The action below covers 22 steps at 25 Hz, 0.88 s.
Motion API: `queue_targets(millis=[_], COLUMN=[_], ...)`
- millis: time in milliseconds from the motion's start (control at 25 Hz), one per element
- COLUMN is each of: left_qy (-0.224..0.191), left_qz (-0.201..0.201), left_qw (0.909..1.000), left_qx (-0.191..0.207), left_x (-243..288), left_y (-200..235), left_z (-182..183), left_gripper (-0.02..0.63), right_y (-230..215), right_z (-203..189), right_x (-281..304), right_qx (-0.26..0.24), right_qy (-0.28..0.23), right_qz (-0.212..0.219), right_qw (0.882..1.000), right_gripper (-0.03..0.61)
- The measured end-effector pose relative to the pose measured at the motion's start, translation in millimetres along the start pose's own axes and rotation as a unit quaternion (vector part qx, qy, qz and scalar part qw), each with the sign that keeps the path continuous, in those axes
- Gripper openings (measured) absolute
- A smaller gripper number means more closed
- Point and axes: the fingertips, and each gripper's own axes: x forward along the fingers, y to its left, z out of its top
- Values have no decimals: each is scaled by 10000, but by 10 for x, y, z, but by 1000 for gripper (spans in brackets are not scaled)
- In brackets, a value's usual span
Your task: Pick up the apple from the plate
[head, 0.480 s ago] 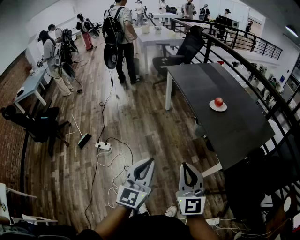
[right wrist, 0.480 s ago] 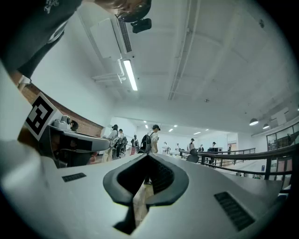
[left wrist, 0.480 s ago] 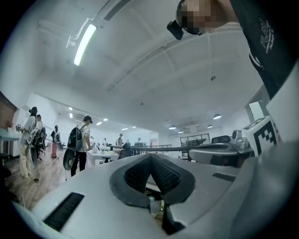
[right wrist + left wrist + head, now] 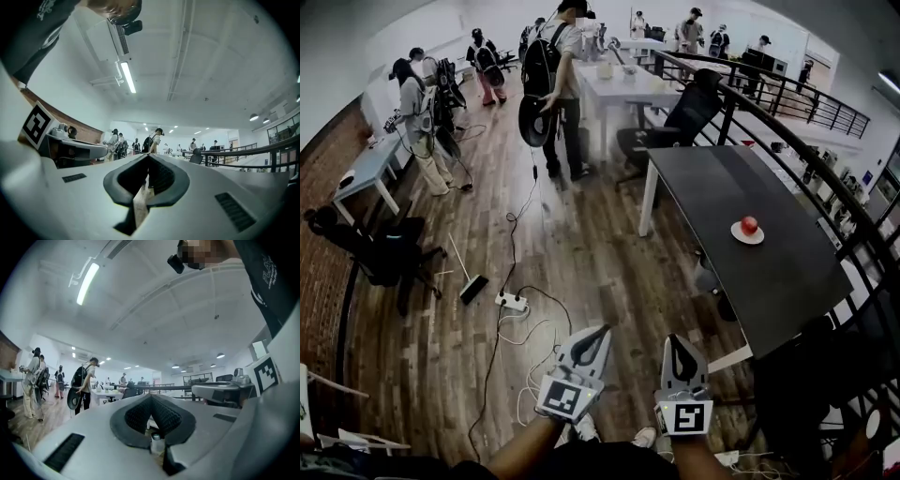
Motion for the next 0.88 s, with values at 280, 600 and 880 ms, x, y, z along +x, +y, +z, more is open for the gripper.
queue_targets(millis=[280, 600, 880], left_qy=[-21, -68, 17], left_qz=[-155, -465, -618], left_qw=[9999, 9989, 9981], left_qx=[27, -37, -53], left_x=[34, 261, 813], left_y=[416, 503, 513], left_z=[-28, -88, -178], left_gripper=[17, 17, 17], right_y=[104, -25, -463], right_z=[-135, -210, -367], right_x=[259, 463, 774], right_qx=[-67, -129, 24], right_qy=[109, 265, 311], right_qz=[-258, -509, -785], right_qw=[9996, 9983, 9964], right_gripper=[23, 23, 23])
